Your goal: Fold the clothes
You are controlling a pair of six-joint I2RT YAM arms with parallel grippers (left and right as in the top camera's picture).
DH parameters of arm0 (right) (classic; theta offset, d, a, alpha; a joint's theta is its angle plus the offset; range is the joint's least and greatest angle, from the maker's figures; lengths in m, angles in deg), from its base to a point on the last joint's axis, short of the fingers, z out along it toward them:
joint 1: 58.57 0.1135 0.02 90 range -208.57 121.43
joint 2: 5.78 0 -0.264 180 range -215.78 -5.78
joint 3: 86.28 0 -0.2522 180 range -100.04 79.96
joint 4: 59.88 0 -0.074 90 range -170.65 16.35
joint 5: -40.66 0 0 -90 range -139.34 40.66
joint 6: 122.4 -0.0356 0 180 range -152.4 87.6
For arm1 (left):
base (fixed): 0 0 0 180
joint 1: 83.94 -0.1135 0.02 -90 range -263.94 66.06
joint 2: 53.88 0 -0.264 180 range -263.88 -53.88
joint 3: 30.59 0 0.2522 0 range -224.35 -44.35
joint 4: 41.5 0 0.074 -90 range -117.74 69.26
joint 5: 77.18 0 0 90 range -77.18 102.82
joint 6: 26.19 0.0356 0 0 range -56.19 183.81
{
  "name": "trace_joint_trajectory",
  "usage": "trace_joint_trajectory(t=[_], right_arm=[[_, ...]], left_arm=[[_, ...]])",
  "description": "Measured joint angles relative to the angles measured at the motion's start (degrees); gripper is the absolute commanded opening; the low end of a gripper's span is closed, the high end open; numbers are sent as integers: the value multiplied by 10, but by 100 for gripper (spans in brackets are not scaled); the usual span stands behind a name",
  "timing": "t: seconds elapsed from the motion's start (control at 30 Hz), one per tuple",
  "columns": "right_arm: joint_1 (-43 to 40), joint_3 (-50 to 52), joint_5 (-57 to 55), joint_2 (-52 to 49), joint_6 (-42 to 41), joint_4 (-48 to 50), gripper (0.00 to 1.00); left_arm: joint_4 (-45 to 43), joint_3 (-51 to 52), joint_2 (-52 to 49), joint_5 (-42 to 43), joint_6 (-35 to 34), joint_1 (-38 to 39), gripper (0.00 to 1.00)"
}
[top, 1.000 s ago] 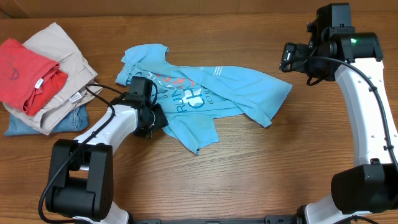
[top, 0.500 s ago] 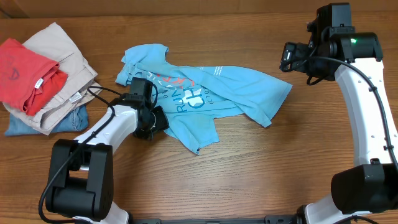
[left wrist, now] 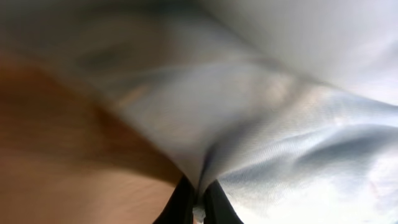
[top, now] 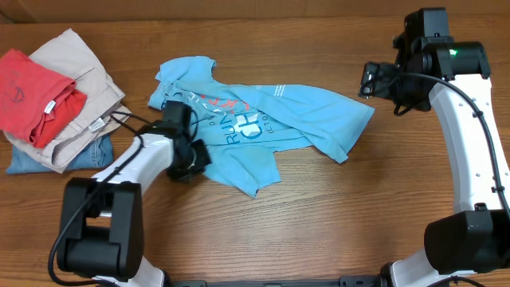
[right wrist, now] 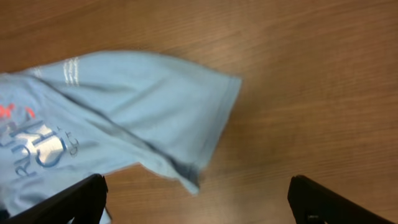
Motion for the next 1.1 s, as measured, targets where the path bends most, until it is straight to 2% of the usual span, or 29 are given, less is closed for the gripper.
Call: trace_joint_trajectory(t=[0.17,0.33,0.53,0.7,0.77,0.87,0.93,1.03,1.1], right_arm=[[0,24,22,4,-10,-33,96],[0,127,67,7,-12,23,96],[10,298,161,7,5,164,93],[37,381,216,6,24,231,89],[50,398,227,6,26,246,75],[63,409,236,6,26,257,44],[69,412,241,6,30,267,27],[71,412,245,6,29,282,20],[71,412,247,6,29,287,20]], left_arm=[[88,2,35,-31,34,-91,4],[102,2,118,-56,58,-165,4],[110,2,148,-65,82,-174,4],[110,2,148,-67,90,-174,4],[110,2,148,-67,92,-174,4],[110,2,148,-67,92,-174,4],[109,2,148,-67,92,-174,4],[109,2,148,-67,92,-174,4],[109,2,148,-67,92,-174,4]])
